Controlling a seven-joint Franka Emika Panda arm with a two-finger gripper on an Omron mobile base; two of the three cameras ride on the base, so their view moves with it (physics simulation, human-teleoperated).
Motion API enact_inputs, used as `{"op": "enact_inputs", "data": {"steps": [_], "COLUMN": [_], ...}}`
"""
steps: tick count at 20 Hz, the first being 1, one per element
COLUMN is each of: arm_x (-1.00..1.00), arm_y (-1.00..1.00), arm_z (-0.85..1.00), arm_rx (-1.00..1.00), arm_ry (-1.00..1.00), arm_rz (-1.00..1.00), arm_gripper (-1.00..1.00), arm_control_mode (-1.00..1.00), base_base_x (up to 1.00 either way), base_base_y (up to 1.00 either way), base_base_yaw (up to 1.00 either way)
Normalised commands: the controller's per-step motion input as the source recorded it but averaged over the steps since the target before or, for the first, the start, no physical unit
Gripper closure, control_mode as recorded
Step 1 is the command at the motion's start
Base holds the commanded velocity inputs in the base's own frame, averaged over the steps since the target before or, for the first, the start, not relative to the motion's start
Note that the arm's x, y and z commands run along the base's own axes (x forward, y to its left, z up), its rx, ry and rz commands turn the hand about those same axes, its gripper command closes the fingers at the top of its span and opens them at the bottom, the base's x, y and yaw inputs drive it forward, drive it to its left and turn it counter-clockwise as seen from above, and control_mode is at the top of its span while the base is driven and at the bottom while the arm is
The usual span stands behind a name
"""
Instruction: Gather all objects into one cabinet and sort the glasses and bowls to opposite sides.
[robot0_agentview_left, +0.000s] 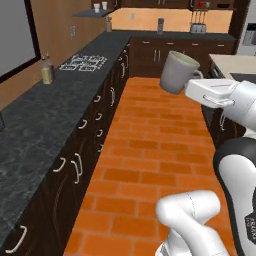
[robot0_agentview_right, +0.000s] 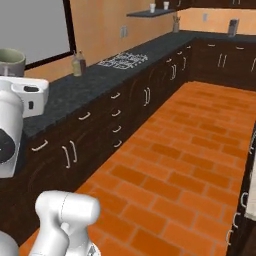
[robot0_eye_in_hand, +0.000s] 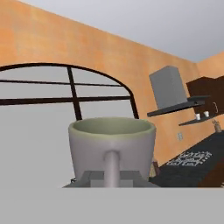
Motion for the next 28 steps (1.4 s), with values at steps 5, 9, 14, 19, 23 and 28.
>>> {"op": "enact_inputs", "data": {"steps": [5, 9, 14, 19, 23, 28], "arm_x": [0.0, 0.0, 0.0, 0.0, 0.0, 0.0], "arm_y": [0.0, 0.0, 0.0, 0.0, 0.0, 0.0], "arm_z": [0.0, 0.0, 0.0, 0.0, 0.0, 0.0], "arm_rx": [0.0, 0.0, 0.0, 0.0, 0.0, 0.0], "arm_ry": [0.0, 0.0, 0.0, 0.0, 0.0, 0.0], "arm_rz": [0.0, 0.0, 0.0, 0.0, 0.0, 0.0], "arm_gripper": [1.0, 1.0, 1.0, 1.0, 1.0, 1.0], "arm_control_mode": [1.0, 1.0, 1.0, 1.0, 1.0, 1.0], "base_base_x": [1.0, 1.0, 1.0, 0.69, 0.74, 0.91], "base_base_y": [-0.68, -0.69, -0.28, 0.1, 0.02, 0.08], "base_base_yaw": [-0.1, -0.21, -0.5, -0.24, -0.16, -0.44]}}
